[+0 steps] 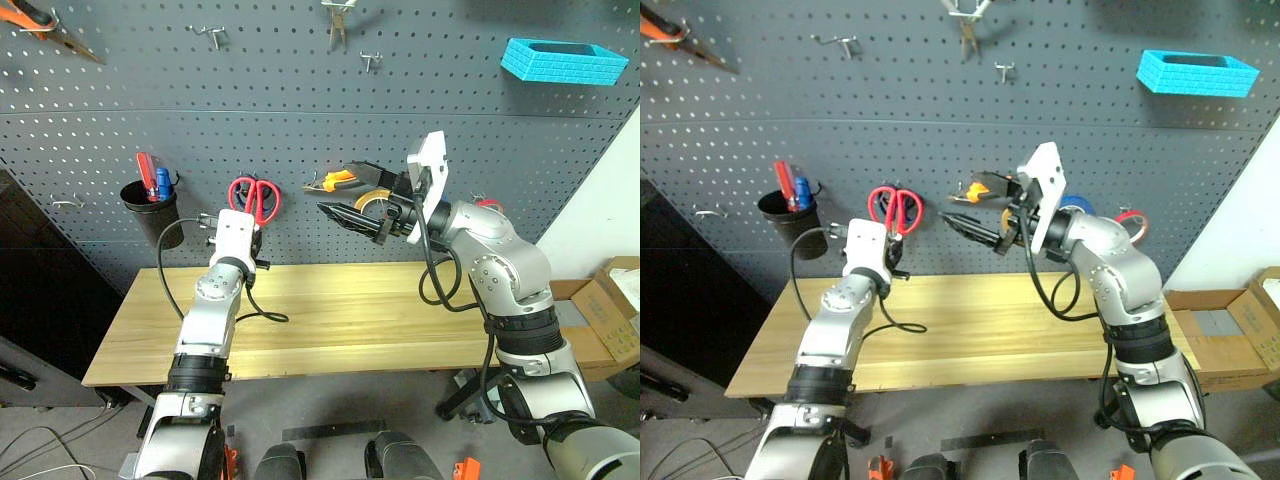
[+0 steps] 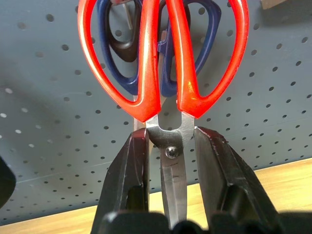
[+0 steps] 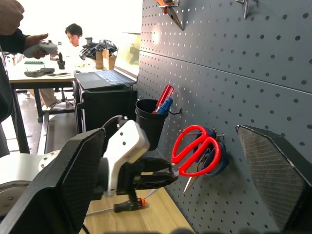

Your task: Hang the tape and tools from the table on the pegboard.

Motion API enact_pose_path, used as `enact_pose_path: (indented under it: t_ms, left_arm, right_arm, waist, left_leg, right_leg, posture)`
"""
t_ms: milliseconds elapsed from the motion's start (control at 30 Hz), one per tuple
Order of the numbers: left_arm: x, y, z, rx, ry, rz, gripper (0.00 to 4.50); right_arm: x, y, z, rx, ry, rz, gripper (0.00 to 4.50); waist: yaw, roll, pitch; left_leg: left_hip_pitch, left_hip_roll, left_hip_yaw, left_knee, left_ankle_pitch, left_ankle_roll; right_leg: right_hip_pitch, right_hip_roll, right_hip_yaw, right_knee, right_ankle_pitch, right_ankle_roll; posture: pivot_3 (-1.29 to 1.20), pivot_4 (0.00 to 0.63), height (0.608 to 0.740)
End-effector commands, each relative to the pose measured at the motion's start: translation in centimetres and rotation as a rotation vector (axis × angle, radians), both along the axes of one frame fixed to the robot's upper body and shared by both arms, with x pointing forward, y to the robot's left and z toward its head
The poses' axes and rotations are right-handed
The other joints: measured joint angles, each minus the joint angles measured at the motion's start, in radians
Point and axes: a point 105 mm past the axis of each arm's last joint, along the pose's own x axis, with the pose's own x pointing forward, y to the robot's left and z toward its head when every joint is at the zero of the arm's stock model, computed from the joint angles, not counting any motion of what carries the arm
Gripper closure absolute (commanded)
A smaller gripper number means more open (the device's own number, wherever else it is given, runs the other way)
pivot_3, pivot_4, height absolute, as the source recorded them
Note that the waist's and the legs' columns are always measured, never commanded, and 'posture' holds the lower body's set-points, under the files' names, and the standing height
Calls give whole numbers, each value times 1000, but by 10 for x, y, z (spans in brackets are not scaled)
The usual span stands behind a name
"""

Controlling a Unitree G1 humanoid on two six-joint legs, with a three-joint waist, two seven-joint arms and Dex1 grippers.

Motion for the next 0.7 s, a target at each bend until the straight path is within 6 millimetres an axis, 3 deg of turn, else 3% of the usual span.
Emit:
enact_pose_path:
  t_ms: [33,100,433,567,700]
  left_arm:
    - [7,2,18,24,-62,20,3510]
    - [7,9,24,27,-91,60,3510]
    - [2,32,34,19,-127,129,151]
    - [-11,45,32,12,-136,148,151]
    - [-43,75,11,-4,-66,221,151]
  right_arm:
    - [-5,1,9,10,-37,4,0]
    - [-5,1,8,10,-34,5,0]
    - [-5,4,4,-1,-24,11,0]
    - [-5,4,4,-1,-23,16,0]
    - [-10,6,-4,-13,15,52,0]
  waist:
    - [-2,0,0]
    - [-3,0,0]
    - [-3,0,0]
    - [-3,0,0]
    - [-6,1,1]
  left_leg:
    - [0,0,0,0,0,0]
    - [0,0,0,0,0,0]
    - [0,0,-1,0,0,0]
    - [0,0,-1,0,0,0]
    - [0,0,0,-1,0,0]
  right_leg:
    - [0,0,0,0,0,0]
    - [0,0,0,0,0,0]
    - [0,0,0,0,0,0]
    - [0,0,0,0,0,0]
    - [0,0,0,0,0,-1]
  posture:
    - [-58,13,740]
    - [-57,18,740]
    - [-39,13,740]
    - [-28,20,740]
    - [5,55,740]
